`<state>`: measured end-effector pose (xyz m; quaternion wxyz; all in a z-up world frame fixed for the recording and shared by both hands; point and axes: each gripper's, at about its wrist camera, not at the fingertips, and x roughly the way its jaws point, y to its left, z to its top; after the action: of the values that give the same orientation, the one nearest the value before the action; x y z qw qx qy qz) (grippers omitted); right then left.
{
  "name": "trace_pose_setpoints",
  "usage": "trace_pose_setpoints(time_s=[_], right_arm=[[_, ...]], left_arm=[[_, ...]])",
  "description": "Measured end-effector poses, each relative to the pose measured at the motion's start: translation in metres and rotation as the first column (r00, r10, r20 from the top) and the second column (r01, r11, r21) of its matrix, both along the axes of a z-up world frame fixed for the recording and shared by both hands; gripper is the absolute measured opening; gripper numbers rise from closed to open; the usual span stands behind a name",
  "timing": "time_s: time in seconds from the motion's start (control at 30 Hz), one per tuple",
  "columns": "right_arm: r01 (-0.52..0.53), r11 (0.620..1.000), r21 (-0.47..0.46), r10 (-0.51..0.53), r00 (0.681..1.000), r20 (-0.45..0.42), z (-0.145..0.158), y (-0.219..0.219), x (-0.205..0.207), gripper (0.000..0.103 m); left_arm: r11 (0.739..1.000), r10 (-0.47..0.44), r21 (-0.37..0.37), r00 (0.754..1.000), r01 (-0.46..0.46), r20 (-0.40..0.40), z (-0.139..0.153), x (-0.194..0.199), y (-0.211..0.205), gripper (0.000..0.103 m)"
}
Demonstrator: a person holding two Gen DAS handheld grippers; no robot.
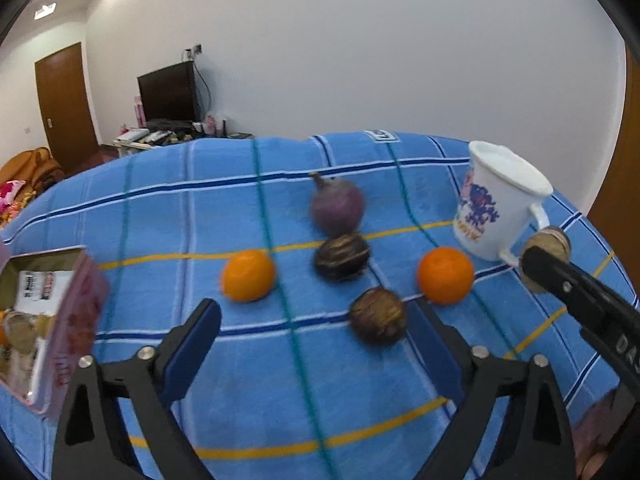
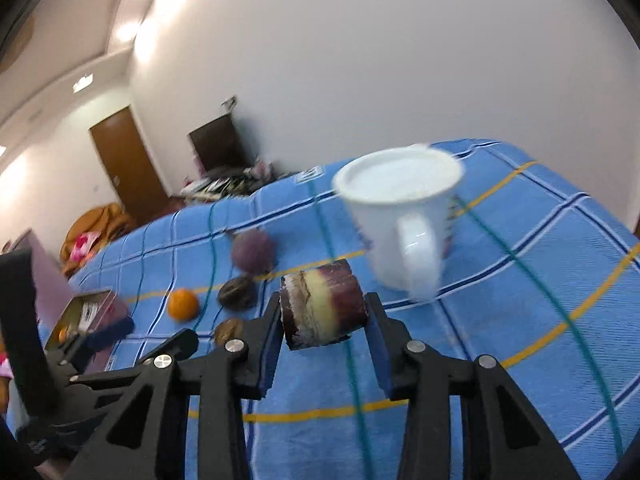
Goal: Organize fruits
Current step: 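Grasp a brown round fruit with the left gripper while the right gripper grasps a purple-skinned slice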
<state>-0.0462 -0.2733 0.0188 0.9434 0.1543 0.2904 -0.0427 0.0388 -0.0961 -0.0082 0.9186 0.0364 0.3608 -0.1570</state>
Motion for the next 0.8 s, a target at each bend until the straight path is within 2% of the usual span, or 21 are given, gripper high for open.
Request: trace_pose_setpoints(time_s=[0.1,0.27,0.37,0.43,0.47,0.5,0.53,0.7,0.8], right_arm=[[0.026,0.999,0.024,-0.026,1.0,0.004,0.001,-0.008,-0.002,0.041],[0.035,0.999,0.027,-0.035,0.999,0.01,0.005,-0.015,-0.005,0.041],[0.029,0.999,0.028,-0.03,1.0,0.01,0.005,-0.014,-0.007,0.041],[0.025,0.999,0.032,-0.026,1.0,0.008,0.005,-0.014,-0.005,0.041],[0.025,0.999,0.031,-0.025,1.0,0.008,0.005,-0.013,-0.005,0.041],[0.025,0.999,0.029,-0.025,1.0,0.008,0.005,-0.012,-0.004,0.041],[0.026,0.999,0.025,-0.026,1.0,0.008,0.004,-0.011,-0.003,0.041],[0.039,0.999,-0.002,-0.039,0.999,0.012,0.001,-0.007,-0.003,0.041],[0.045,0.999,-0.029,-0.044,0.999,0.029,0.002,-0.003,-0.003,0.041]], left_arm=[[1.0,-0.007,0.005,0.999,0.007,-0.053,-0.01,0.013,-0.018,0.074],[0.999,-0.007,0.044,0.988,0.014,-0.154,-0.029,0.031,-0.042,0.061],[0.995,0.007,0.102,0.99,0.007,-0.14,-0.029,0.03,-0.051,0.062],[0.995,0.01,0.098,0.99,0.004,-0.138,-0.028,0.03,-0.05,0.06],[0.996,0.013,0.094,0.99,0.0,-0.138,-0.028,0.03,-0.05,0.055],[0.996,0.015,0.088,0.991,-0.003,-0.134,-0.028,0.03,-0.049,0.046],[0.997,-0.004,0.07,0.991,0.014,-0.131,-0.026,0.029,-0.048,0.043],[0.999,-0.009,0.036,0.993,0.014,-0.12,-0.022,0.023,-0.035,0.043],[1.0,0.003,0.03,0.999,-0.002,-0.045,-0.012,0.011,-0.017,0.043]])
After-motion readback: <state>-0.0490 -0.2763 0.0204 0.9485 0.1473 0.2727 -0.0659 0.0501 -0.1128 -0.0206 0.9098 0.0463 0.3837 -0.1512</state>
